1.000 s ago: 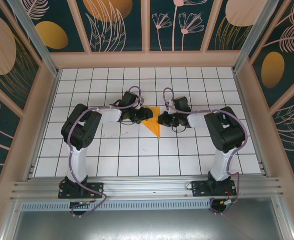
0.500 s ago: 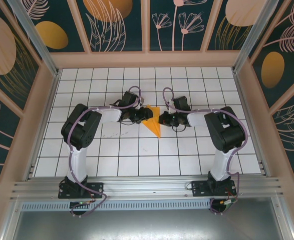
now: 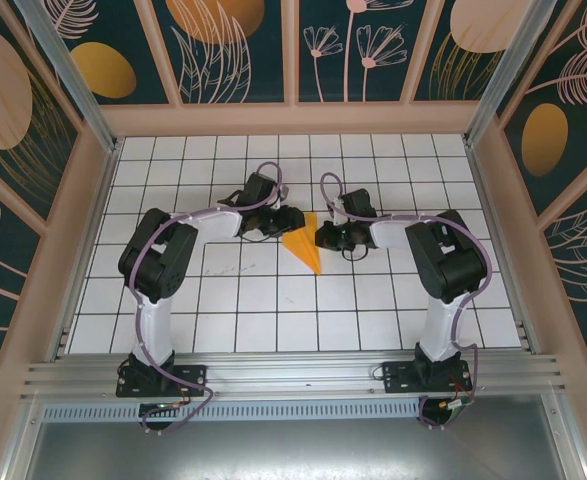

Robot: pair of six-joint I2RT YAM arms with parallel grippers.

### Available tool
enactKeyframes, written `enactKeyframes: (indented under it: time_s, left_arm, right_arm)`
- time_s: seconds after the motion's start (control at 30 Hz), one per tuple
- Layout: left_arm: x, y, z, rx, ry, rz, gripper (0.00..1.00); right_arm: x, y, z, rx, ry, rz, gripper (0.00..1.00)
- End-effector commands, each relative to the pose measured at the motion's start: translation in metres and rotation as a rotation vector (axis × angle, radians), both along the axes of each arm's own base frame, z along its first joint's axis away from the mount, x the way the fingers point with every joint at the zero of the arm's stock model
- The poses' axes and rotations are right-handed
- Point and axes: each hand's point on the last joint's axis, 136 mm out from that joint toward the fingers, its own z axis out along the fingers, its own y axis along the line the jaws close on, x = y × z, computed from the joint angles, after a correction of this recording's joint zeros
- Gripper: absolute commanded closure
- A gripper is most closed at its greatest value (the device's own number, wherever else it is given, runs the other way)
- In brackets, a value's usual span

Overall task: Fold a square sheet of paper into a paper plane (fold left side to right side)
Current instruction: Fourth fold the wing at the center of the table.

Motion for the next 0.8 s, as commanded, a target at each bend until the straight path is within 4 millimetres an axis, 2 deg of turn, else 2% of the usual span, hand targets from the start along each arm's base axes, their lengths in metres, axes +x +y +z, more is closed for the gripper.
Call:
enactKeyframes:
  time_s: [0.0, 0.1, 0.33, 0.6, 0.77]
  left_arm:
    - [0.004, -0.013, 0.019, -0.047, -0.022, -0.054, 0.69]
    - [0.006, -0.020, 0.013, -0.061, -0.004, -0.070, 0.73]
    - [0.010, -0.033, -0.004, -0.080, 0.032, -0.105, 0.74]
    - [0.011, -0.027, -0.035, -0.008, 0.071, -0.090, 0.74]
    - [0.004, -0.013, -0.052, 0.074, 0.088, -0.081, 0.73]
  right_arm:
    - [-0.018, -0.008, -0.031, -0.097, 0.075, 0.017, 0.96]
    - [-0.018, -0.009, -0.032, -0.103, 0.077, 0.016, 0.96]
    - [-0.019, -0.009, -0.031, -0.108, 0.076, 0.022, 0.97]
    - [-0.020, -0.010, -0.032, -0.120, 0.077, 0.024, 0.96]
    - [-0.020, -0.012, -0.033, -0.134, 0.081, 0.024, 0.96]
